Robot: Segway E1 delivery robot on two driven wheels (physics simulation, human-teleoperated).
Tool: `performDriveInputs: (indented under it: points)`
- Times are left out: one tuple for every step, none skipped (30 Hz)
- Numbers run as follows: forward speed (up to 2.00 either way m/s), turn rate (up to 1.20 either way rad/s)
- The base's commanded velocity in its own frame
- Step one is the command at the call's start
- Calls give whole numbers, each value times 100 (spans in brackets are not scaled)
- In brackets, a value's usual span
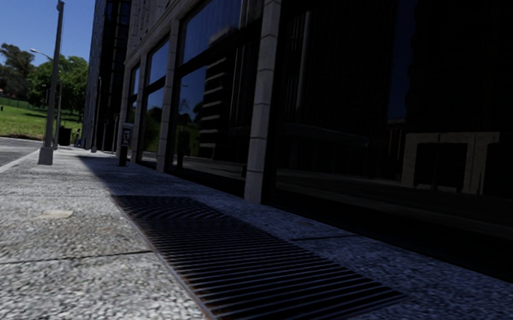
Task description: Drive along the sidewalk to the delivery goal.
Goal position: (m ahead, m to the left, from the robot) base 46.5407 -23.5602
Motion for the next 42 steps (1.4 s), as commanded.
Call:
performDriveInputs:
  points:
    - [191,60]
    - [191,60]
    - [191,60]
    - [191,60]
    - [191,60]
    - [191,60]
    - [191,60]
    - [191,60]
    - [191,60]
    - [191,60]
    - [191,60]
    - [191,60]
    - [191,60]
    - [191,60]
    - [191,60]
    - [191,60]
    - [191,60]
    - [191,60]
    - [191,60]
    - [191,60]
    - [191,60]
    - [191,60]
    - [191,56]
    - [191,48]
    - [191,48]
    - [191,38]
    - [192,0]
    - [192,0]
    - [193,0]
    - [194,0]
    - [194,0]
    - [194,0]
    - [194,0]
    - [194,0]
    - [194,0]
    - [194,0]
    - [194,0]
    - [194,0]
    - [194,0]
    - [194,0]
    - [194,0]
    - [194,0]
